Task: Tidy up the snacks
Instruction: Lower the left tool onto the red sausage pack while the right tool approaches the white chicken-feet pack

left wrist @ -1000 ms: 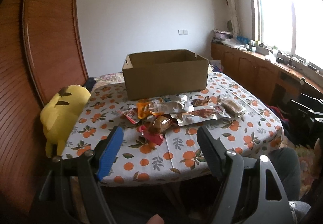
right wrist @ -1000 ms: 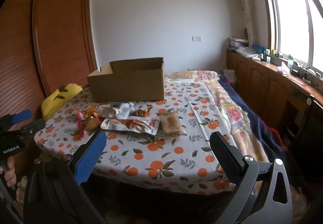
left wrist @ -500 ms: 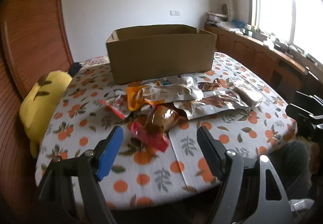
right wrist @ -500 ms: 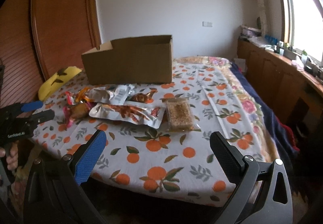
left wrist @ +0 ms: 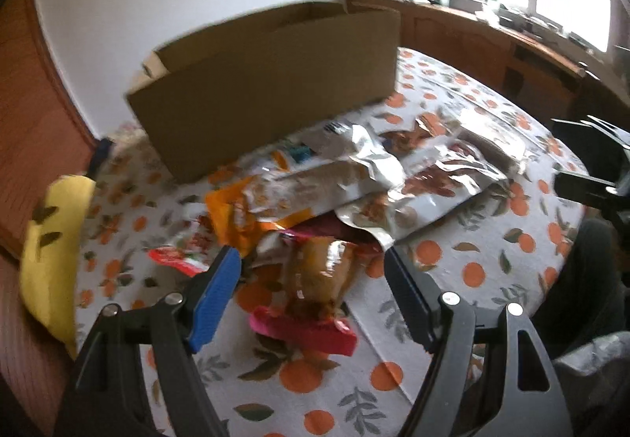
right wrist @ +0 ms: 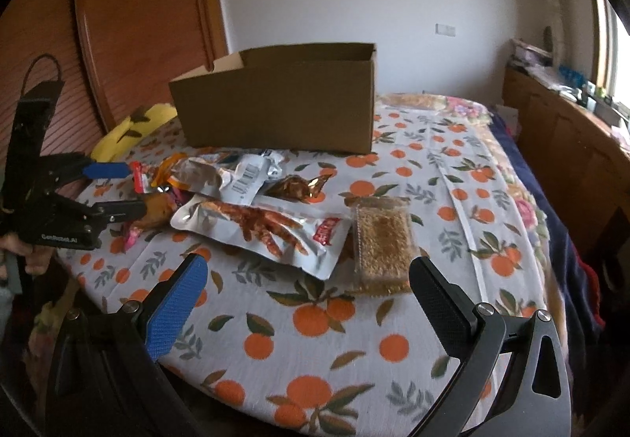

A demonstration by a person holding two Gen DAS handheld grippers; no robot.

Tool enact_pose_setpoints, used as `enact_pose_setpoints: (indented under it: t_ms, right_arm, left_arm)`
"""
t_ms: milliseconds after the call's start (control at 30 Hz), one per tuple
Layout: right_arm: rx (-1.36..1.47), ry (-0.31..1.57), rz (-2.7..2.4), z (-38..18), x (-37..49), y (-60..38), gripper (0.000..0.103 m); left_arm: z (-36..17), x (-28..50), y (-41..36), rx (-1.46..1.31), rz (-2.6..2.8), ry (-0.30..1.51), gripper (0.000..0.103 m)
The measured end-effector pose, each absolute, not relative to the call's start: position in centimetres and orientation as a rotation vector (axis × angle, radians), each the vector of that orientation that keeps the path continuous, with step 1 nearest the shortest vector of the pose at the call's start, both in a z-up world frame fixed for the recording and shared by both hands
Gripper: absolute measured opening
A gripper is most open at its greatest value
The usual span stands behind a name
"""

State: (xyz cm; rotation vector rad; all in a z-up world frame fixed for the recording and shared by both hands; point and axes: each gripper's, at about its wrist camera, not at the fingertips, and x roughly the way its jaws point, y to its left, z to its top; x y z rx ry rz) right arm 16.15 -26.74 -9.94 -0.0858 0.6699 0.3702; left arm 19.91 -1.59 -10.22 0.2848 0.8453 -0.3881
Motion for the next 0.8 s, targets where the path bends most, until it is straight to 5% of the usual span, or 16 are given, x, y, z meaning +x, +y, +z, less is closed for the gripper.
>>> enact_pose_setpoints:
  t_ms: [333, 500, 800]
  right_arm:
    - [-0.178, 0.770, 0.545, -10.3, 21.2, -24.1, 0.103]
    - [-0.240, 0.834, 0.626, -10.8, 23.8, -22.6, 0.103]
    - [-0.332, 0.937, 0.766, -12.3, 27.1, -20.5, 0.102]
  left_arm:
    - [-12.1, 22.1, -2.3, 0.333, -0.436, 0.950, 0.075]
    - [-12.8, 22.7, -1.8, 0.322, -0.464, 1.004, 0.049]
    - [-12.9, 22.4, 0.3, 0.228, -0.493, 0.997, 0.043]
